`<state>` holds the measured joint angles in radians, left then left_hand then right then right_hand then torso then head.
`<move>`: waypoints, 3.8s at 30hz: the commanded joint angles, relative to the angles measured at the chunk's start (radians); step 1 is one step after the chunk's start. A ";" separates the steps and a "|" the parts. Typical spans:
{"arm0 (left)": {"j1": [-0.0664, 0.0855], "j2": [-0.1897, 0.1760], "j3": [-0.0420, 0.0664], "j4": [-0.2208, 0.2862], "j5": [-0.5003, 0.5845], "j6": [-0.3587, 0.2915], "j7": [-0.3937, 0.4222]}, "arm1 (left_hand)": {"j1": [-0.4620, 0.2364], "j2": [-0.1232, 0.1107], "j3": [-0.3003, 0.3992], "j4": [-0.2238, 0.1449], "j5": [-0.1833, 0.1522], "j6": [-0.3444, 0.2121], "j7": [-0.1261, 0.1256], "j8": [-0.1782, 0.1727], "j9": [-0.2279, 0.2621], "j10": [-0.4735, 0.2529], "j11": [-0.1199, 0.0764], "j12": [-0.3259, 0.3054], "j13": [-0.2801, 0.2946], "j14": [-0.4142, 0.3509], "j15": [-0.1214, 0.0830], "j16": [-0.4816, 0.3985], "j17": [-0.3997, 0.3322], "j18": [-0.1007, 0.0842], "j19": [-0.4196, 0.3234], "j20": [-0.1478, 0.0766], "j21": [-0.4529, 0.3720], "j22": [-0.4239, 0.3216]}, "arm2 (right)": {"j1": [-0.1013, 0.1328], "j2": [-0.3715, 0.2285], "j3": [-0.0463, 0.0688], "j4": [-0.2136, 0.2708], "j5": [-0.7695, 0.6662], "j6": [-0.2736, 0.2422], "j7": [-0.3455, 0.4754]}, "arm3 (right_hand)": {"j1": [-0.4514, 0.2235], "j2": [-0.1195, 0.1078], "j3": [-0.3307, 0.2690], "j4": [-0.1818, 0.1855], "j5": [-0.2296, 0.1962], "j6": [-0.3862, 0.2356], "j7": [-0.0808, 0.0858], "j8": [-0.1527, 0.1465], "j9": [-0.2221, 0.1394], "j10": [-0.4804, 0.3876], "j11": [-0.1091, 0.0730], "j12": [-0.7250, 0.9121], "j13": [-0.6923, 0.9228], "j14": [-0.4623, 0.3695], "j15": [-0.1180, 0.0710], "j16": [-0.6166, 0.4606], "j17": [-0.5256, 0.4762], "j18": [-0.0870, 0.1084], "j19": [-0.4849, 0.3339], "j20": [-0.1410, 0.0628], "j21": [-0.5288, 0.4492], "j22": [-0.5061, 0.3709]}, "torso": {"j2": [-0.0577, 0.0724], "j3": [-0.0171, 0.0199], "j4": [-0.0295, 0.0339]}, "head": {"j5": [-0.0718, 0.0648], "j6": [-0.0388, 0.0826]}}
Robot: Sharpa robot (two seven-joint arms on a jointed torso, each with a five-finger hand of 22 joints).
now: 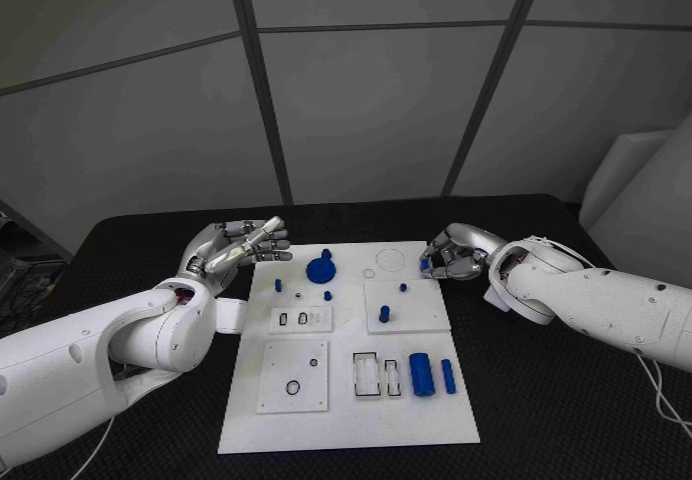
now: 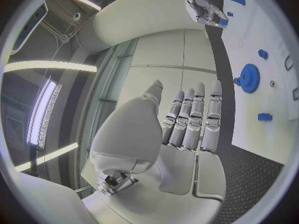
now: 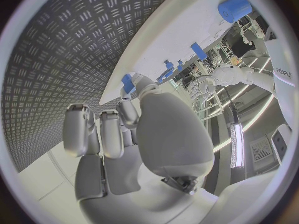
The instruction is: Assemble the parts on the task board
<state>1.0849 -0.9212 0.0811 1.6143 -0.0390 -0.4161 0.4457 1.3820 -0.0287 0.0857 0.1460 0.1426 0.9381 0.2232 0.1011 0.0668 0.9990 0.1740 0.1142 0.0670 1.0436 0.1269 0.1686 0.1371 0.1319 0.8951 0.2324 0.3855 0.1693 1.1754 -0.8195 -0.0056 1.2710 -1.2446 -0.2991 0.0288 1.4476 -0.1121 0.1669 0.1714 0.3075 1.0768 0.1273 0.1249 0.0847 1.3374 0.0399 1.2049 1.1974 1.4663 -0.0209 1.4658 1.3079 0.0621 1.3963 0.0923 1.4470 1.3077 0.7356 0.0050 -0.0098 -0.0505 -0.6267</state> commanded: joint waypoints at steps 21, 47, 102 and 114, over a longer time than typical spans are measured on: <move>0.001 -0.003 0.001 -0.002 -0.006 0.008 0.005 | -0.002 0.013 0.001 -0.007 -0.003 0.003 0.003 -0.007 -0.001 0.002 0.003 -0.008 -0.001 0.000 0.005 -0.004 0.002 0.049 0.003 0.003 0.006 0.000 | 0.003 -0.041 0.010 0.134 -0.018 -0.118 -0.053 | 0.012 0.052 0.028 -0.022 -0.054 0.053 -0.032 0.042 0.012 0.028 -0.025 0.020 0.025 0.068 -0.030 0.010 0.089 -0.014 0.022 -0.027 0.016 0.060 | -0.006 -0.0023 -0.0040 | 0.006 -0.005; 0.002 0.018 0.001 -0.033 -0.006 -0.004 0.007 | -0.002 0.014 0.002 -0.007 -0.003 0.005 0.003 -0.007 -0.001 0.004 0.003 -0.008 0.000 0.001 0.004 -0.005 0.002 0.050 0.003 0.003 0.006 -0.001 | -0.003 0.245 0.001 0.232 -0.150 -0.074 -0.272 | 0.005 0.051 0.031 -0.022 -0.052 0.043 -0.027 0.037 0.009 0.016 -0.022 0.001 0.008 0.066 -0.027 0.004 0.079 -0.012 0.016 -0.027 0.012 0.052 | -0.031 -0.0047 0.0064 | 0.052 -0.036; 0.003 0.018 0.001 -0.044 -0.005 -0.006 0.006 | -0.002 0.015 0.002 -0.007 -0.003 0.005 0.002 -0.007 -0.001 0.005 0.003 -0.008 0.000 0.001 0.004 -0.005 0.002 0.050 0.003 0.003 0.006 -0.001 | -0.050 0.337 -0.029 0.174 -0.299 0.038 -0.354 | -0.024 0.029 0.025 -0.017 -0.047 0.024 -0.019 0.029 0.003 0.001 -0.015 -0.021 -0.008 0.065 -0.022 0.000 0.074 -0.010 0.009 -0.022 0.006 0.044 | -0.029 -0.0034 0.0053 | 0.067 -0.055; 0.003 0.018 0.001 -0.045 -0.005 -0.006 0.006 | -0.002 0.015 0.002 -0.007 -0.003 0.005 0.002 -0.007 -0.001 0.005 0.003 -0.008 0.000 0.001 0.004 -0.005 0.002 0.050 0.003 0.003 0.006 -0.001 | -0.050 0.339 -0.029 0.173 -0.300 0.049 -0.356 | -0.042 0.008 0.024 -0.015 -0.047 -0.013 -0.004 0.011 -0.008 -0.023 -0.003 -0.052 -0.033 0.063 -0.012 -0.006 0.067 -0.008 0.001 -0.015 -0.001 0.033 | -0.029 -0.0035 0.0048 | 0.067 -0.055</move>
<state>1.0857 -0.9034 0.0811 1.5683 -0.0390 -0.4247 0.4455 1.3780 -0.0247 0.0883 0.1434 0.1426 0.9381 0.2232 0.0977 0.0668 0.9989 0.1740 0.1083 0.0670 1.0435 0.1269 0.1686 0.1381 0.1319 0.8951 0.2324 0.3855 0.1694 1.1265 -0.4806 -0.0331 1.4445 -1.5363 -0.2762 -0.3150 1.4110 -0.1016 0.1906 0.1537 0.2647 1.0694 0.1240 0.1391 0.0794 1.3233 0.0354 1.1558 1.1659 1.4668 -0.0412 1.4652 1.3080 0.0620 1.4045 0.0767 1.4490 1.3073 0.7068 0.0018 -0.0046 0.0162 -0.6812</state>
